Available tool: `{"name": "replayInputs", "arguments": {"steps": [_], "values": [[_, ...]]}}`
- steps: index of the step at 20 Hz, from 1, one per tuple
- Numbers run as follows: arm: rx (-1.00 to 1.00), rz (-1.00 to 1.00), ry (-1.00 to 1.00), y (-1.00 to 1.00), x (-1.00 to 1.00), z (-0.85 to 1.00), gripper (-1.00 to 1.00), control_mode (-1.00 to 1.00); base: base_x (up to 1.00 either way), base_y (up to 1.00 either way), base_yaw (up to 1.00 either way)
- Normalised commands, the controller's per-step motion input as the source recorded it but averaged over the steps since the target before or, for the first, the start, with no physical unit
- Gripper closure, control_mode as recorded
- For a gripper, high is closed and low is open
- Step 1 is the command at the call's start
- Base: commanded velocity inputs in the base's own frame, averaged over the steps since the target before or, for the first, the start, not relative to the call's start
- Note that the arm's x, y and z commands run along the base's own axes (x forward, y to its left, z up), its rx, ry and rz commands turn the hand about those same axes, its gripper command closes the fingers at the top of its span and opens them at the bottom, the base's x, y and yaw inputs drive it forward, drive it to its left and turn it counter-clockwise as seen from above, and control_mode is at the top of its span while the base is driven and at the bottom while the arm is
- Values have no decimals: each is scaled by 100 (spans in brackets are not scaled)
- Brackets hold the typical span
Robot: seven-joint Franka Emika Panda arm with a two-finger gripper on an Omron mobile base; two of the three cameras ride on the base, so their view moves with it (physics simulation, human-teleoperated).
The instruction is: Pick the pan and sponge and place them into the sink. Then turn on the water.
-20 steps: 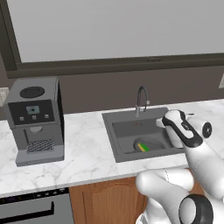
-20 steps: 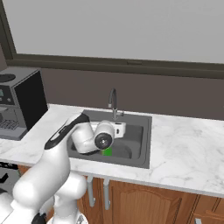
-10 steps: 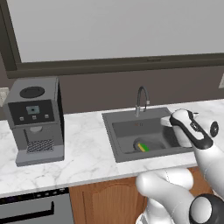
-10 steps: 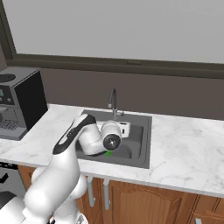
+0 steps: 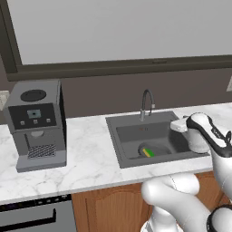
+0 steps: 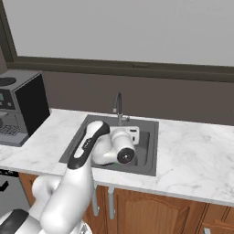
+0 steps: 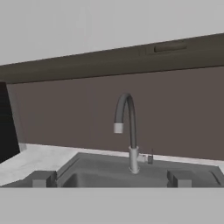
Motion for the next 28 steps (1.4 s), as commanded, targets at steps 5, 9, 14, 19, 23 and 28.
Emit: {"name": "replayInputs", "arguments": {"steps": [5,9,14,19,23,28], "values": [[0,0,-11,0,5,0,-100,-100,0,0,0],[0,-2,-2,2,12,0,-100,-100,0,0,0],[-1,3,4,3,16,13,-100,-100,0,0,0],[0,12,0,-2,13,19,-100,-100,0,0,0],[0,15,-2,-16,8,8,-100,-100,0,0,0],[2,8,-1,-14,17,-4,-100,-100,0,0,0]]}}
